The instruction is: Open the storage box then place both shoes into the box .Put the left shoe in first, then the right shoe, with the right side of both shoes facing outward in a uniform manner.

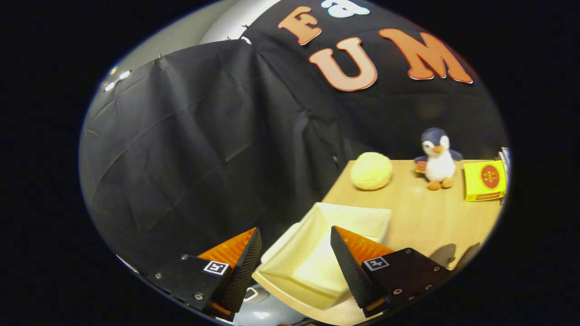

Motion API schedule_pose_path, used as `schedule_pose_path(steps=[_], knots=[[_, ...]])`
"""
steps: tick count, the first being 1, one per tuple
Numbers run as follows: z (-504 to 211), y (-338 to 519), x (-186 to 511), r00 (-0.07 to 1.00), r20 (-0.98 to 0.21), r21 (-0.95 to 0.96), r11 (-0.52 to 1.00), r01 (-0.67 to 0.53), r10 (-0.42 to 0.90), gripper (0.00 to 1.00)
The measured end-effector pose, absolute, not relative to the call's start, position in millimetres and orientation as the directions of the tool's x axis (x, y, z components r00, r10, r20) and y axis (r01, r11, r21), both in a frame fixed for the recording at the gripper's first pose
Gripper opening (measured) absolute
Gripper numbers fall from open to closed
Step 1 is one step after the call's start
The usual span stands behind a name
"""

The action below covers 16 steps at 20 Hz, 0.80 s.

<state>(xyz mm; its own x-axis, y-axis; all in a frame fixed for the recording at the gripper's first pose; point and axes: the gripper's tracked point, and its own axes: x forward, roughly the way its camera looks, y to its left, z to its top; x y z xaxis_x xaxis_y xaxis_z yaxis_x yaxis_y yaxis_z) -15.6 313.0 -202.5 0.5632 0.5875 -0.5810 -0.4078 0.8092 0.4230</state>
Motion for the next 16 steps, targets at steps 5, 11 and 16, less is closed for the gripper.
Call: schedule_pose_path(steps=[5, 11, 16], knots=[[-261, 208, -13, 0.614, -0.687, 0.283, 0.922, -0.265, 0.387, 0.93], [-337, 118, -40, 0.543, -0.812, 0.163, 0.977, -0.14, 0.213, 0.93], [-390, 92, -66, 0.474, -0.863, 0.122, 0.982, -0.144, 0.176, 0.89]])
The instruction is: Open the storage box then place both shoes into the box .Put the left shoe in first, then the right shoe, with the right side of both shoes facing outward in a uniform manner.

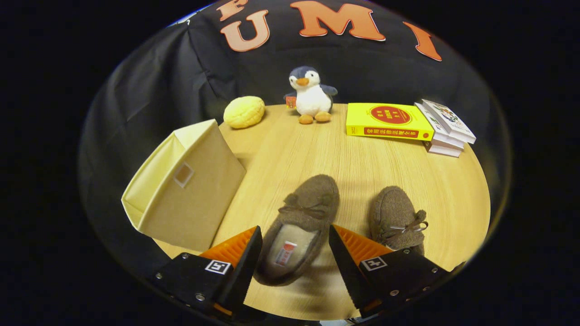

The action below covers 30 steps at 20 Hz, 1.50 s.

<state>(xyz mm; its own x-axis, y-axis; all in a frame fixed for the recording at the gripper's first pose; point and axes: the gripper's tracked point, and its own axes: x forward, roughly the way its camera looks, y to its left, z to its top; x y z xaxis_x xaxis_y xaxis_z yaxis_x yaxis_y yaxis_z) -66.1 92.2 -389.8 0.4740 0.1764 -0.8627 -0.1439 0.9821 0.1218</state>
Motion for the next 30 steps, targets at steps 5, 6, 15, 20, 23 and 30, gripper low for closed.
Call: schedule_pose_path(steps=[5, 6, 15, 20, 23, 30], knots=[[-428, 73, -52, 0.471, -0.876, 0.048, 0.99, -0.13, 0.104, 0.77], [-432, 70, -46, 0.481, -0.872, 0.033, 0.992, -0.124, 0.089, 0.75], [-443, 65, -33, 0.494, -0.869, -0.01, 1.0, -0.027, 0.005, 0.11], [-407, 79, -35, 0.504, -0.864, 0.029, 0.999, 0.027, 0.011, 0.03], [-362, 103, -23, 0.545, -0.838, 0.05, 0.998, 0.039, 0.02, 0.03], [-269, 192, 7, 0.612, -0.786, 0.124, 0.992, 0.013, 0.09, 0.03]])
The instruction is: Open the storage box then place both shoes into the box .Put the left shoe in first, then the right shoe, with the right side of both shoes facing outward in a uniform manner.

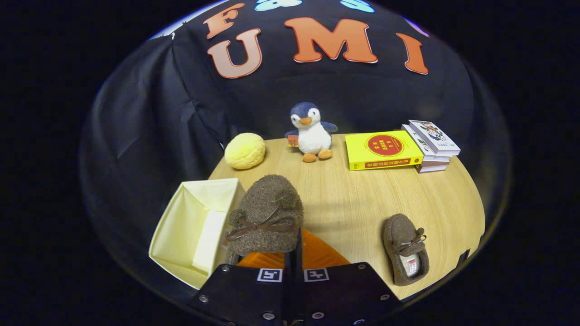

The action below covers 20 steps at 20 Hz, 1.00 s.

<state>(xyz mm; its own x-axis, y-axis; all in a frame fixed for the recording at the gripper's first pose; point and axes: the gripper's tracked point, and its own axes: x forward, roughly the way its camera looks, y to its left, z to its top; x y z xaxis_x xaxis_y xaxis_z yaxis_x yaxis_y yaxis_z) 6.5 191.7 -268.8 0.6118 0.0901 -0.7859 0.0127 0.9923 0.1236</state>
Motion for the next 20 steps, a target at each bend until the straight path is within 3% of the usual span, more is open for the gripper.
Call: schedule_pose_path(steps=[7, 20], knots=[[-257, 297, 25, 0.554, -0.812, 0.164, 0.983, -0.082, 0.182, 0.03], [-369, 391, 27, 0.316, -0.94, 0.115, 0.991, -0.073, 0.132, 0.03]])
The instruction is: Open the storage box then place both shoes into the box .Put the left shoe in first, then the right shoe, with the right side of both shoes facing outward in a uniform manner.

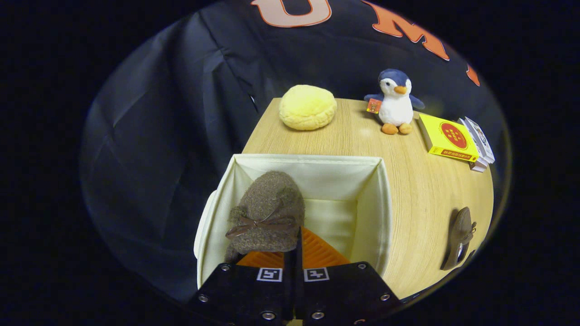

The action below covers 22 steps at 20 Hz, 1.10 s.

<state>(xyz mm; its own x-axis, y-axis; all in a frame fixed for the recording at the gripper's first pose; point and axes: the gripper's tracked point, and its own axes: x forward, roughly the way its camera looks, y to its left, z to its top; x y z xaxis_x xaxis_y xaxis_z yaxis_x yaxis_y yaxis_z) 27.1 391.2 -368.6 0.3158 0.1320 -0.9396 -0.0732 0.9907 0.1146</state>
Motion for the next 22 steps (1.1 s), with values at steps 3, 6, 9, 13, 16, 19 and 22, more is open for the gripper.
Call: schedule_pose_path(steps=[3, 6, 9, 13, 16, 19, 22], knots=[[-382, 404, 21, 0.262, -0.955, 0.126, 0.989, -0.077, 0.142, 0.06], [-396, 412, 4, 0.2, -0.966, 0.144, 0.983, -0.114, 0.164, 0.14], [-400, 423, -21, 0.116, -0.966, 0.22, 0.968, -0.118, 0.233, 0.23], [-371, 423, -20, 0.152, -0.925, 0.326, 0.932, -0.156, 0.349, 0.34], [-337, 412, -20, 0.206, -0.884, 0.383, 0.902, -0.198, 0.42, 0.41], [-294, 395, -19, 0.277, -0.821, 0.436, 0.862, -0.257, 0.498, 0.58], [-258, 360, -14, 0.365, -0.761, 0.448, 0.841, -0.304, 0.537, 0.66]])
